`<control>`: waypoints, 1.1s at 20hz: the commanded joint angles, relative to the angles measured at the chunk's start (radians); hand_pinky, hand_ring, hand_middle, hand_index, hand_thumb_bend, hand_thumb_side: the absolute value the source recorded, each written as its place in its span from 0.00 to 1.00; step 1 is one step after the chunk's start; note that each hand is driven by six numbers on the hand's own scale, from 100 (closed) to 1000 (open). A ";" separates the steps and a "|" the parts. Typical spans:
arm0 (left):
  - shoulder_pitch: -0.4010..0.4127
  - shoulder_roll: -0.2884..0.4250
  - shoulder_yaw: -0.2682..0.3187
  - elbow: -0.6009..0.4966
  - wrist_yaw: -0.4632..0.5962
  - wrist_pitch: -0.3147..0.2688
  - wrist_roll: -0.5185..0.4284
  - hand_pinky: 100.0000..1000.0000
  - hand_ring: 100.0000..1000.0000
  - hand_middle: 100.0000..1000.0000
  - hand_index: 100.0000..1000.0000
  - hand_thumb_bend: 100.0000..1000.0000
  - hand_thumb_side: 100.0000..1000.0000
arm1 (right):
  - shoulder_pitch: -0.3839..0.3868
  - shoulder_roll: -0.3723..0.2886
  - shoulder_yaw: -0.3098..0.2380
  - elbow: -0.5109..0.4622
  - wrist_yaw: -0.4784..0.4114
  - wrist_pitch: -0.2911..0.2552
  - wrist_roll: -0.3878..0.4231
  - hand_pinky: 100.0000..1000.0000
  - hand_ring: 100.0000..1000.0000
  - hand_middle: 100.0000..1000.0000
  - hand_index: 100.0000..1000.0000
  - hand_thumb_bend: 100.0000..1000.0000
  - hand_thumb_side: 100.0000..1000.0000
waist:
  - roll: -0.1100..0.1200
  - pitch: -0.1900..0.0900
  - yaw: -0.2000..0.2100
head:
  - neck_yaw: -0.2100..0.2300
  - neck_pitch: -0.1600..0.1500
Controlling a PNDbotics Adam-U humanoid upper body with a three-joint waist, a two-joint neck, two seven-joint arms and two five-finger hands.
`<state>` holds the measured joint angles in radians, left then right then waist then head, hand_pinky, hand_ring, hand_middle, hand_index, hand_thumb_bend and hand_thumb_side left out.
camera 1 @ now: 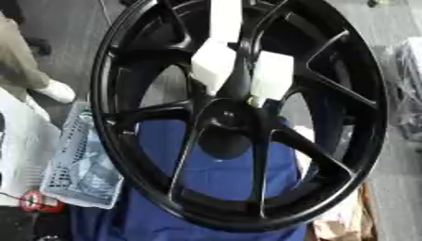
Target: Pull the pin out of the wheel hub.
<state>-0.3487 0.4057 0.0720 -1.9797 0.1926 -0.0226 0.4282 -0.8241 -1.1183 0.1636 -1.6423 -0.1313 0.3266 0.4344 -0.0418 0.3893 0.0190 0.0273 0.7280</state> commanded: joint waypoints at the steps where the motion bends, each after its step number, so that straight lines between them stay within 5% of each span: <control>1: -0.001 0.026 0.011 -0.020 -0.006 -0.004 0.002 0.83 0.65 0.62 0.69 0.08 0.59 | 0.016 -0.064 -0.046 0.036 0.017 -0.011 -0.027 0.62 0.59 0.42 0.56 0.26 0.00 | 0.004 -0.034 -0.004 | 0.006 -0.023; 3: 0.000 0.027 0.012 -0.020 -0.007 -0.005 0.003 0.83 0.65 0.62 0.69 0.08 0.58 | 0.046 -0.077 -0.061 0.061 0.038 -0.016 -0.036 0.63 0.59 0.43 0.57 0.21 0.00 | 0.005 -0.035 -0.006 | 0.007 -0.030; 16: -0.003 0.020 0.010 -0.020 -0.005 -0.003 0.001 0.83 0.65 0.62 0.69 0.07 0.59 | 0.211 -0.086 -0.136 0.272 0.117 -0.032 -0.141 0.64 0.61 0.44 0.58 0.31 0.00 | 0.018 -0.027 -0.004 | 0.016 -0.036; 22: -0.004 0.017 0.009 -0.020 -0.004 -0.002 -0.001 0.83 0.65 0.62 0.69 0.07 0.60 | 0.262 -0.073 -0.146 0.330 0.167 -0.040 -0.178 0.68 0.68 0.51 0.65 0.32 0.00 | 0.025 -0.022 -0.003 | 0.016 -0.033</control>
<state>-0.3438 0.4059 0.0723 -1.9797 0.1919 -0.0226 0.4283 -0.5555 -1.1572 0.0372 -1.3203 0.0197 0.2876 0.2681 -0.0151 0.3885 0.0152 0.0415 0.7013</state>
